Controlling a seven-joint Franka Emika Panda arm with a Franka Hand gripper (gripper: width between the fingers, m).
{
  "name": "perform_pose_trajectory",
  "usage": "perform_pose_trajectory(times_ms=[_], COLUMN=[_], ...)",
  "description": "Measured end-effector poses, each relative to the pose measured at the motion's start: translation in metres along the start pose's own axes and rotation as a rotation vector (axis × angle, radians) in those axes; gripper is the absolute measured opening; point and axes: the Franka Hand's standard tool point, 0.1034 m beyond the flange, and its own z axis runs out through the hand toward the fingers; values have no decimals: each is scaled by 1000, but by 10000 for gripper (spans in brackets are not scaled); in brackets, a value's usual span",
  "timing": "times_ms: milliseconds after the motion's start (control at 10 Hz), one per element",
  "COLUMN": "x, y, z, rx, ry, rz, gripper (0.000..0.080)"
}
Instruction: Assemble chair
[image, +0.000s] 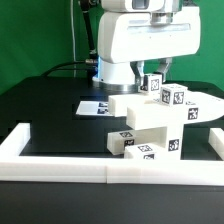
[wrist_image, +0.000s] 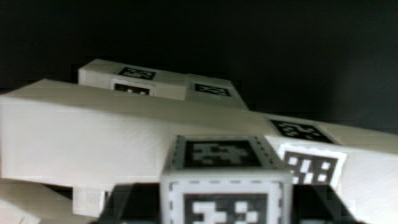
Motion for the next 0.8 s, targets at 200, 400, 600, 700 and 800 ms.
perform_pose_trajectory(times_ms=[200, 400, 600, 700, 800], x=[0, 0, 0, 0, 0], y=[1, 1, 1, 1, 1], z=[0, 0, 0, 0, 0], rx=[0, 0, 0, 0, 0], ry=[1, 1, 1, 1, 1], rz=[2, 3, 3, 3, 11], gripper=[287, 287, 287, 287, 287])
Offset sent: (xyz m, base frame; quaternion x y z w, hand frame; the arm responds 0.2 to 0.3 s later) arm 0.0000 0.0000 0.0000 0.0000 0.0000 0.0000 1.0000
